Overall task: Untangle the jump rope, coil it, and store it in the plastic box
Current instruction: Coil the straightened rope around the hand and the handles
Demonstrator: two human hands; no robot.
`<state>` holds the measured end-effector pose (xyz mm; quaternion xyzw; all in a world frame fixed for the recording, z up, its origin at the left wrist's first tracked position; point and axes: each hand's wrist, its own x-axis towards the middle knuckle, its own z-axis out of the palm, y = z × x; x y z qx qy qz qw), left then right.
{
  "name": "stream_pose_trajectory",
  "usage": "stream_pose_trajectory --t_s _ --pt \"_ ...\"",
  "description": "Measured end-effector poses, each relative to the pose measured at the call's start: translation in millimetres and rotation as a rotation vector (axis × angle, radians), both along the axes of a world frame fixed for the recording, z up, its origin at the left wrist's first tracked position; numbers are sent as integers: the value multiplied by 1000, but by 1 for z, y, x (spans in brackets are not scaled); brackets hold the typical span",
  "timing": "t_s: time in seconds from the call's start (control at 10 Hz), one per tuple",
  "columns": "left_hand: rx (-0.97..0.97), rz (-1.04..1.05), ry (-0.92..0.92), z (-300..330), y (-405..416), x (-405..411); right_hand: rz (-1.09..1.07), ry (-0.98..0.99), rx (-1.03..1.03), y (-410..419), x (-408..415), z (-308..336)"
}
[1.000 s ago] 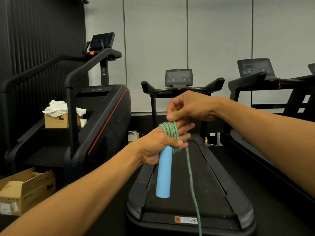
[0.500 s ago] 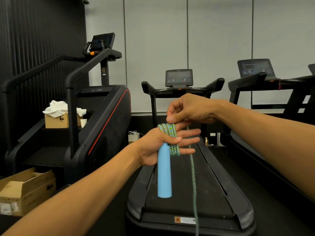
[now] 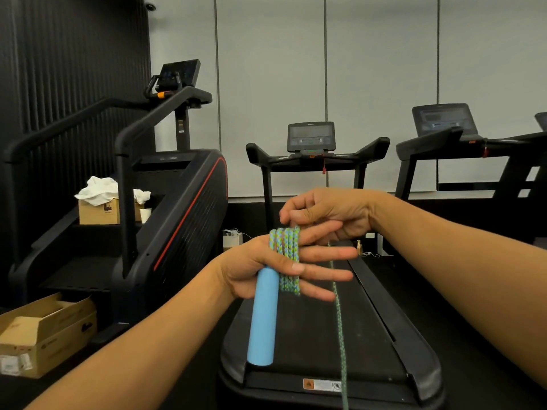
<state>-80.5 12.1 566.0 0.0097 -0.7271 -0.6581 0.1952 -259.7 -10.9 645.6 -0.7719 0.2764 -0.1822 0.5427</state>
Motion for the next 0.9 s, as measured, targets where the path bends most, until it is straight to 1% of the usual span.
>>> stream_pose_trajectory --t_s 0.1,0.2,0.3,0.4,0.5,0.6,0.7,0.8,0.9 --pt "-28 -37 29 6 5 -2 -38 -78 58 9 17 -9" --pt "-44 44 180 14 1 -6 -605 -468 -169 16 24 -23" --pt "-57 144 278 20 -7 -3 -351 -246 -78 5 24 -32" --pt "-16 140 299 19 -14 4 -152 -305 -3 -4 1 -24" --pt "36 164 344 20 -13 7 -137 -325 9 -17 13 -33" --pt "114 289 472 28 -11 10 -142 -296 66 -18 10 -39" --pt "128 453 498 36 -12 21 -120 -276 73 -12 14 -46" --pt "76 578 361 38 -14 34 -113 -105 -10 -1 10 -39" --pt "12 628 213 34 -15 39 -92 2 -85 12 5 -21"
